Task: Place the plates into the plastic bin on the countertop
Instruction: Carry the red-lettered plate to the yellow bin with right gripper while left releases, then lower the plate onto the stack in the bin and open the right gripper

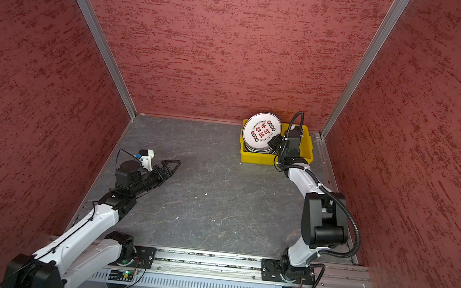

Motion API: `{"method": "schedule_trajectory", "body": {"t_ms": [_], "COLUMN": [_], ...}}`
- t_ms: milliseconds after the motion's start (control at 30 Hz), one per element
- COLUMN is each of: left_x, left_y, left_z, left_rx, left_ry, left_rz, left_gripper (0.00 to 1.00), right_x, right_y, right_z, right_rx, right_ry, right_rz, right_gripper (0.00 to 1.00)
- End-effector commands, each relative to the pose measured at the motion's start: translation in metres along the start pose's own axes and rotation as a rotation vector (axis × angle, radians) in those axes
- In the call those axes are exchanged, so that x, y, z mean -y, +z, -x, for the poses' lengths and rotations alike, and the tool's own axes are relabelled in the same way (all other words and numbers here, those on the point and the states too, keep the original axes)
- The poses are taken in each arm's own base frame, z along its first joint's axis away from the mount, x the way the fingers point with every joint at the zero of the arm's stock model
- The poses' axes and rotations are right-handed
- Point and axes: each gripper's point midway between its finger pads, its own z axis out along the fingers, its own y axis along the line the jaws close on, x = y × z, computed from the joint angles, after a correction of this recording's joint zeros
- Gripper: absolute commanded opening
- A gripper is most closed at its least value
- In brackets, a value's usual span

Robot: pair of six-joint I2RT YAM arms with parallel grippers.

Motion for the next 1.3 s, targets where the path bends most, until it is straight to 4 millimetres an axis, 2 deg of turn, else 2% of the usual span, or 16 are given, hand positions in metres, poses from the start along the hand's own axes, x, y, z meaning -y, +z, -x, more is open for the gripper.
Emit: {"method": "schedule_trajectory", "body": {"t_ms": [0,100,333,567,833,867,933,1000,1133,1167,1267], "left_x": [-0.005,-0.005,-0.008,-0.007,-0.007,-0.007,-0.007,-0.008,-0.009,-0.009,-0.013], "left_y": [-0.006,-0.009,-0.013,-0.014,-0.015,-0.015,-0.014,-0.014,-0.012,-0.012,-0.01], "left_z": [0.002,0.005,0.005,0.007,0.005,0.005,0.005,0.005,0.006,0.006,0.008], "left_rx": [0.009,0.017,0.013,0.012,0.004,0.003,0.003,0.005,0.007,0.006,0.013], "left_ry": [0.023,0.029,0.02,0.015,0.005,0.002,-0.001,-0.002,0.0,0.0,0.014], "left_rz": [0.02,0.022,0.028,0.027,0.027,0.027,0.025,0.026,0.031,0.034,0.052], "left_gripper": [0.99,0.99,0.99,0.99,0.99,0.99,0.99,0.99,0.99,0.99,0.99], "right_x": [0.0,0.02,0.04,0.053,0.055,0.055,0.052,0.05,0.045,0.044,0.042], "right_y": [0.01,0.027,0.051,0.064,0.066,0.066,0.065,0.062,0.048,0.044,0.027], "right_z": [0.028,0.025,0.005,-0.003,-0.004,-0.006,-0.006,-0.005,0.004,0.007,0.017], "right_rx": [0.072,0.036,-0.032,-0.064,-0.069,-0.074,-0.085,-0.083,-0.039,-0.028,0.009], "right_ry": [-0.023,0.014,0.045,0.04,0.045,0.042,0.025,0.008,-0.022,-0.03,-0.059], "right_rz": [-0.023,-0.053,-0.069,-0.114,-0.119,-0.116,-0.109,-0.104,-0.1,-0.106,-0.132], "right_gripper": [0.0,0.0,0.0,0.0,0.0,0.07,0.38,0.52,0.93,0.98,0.99]}}
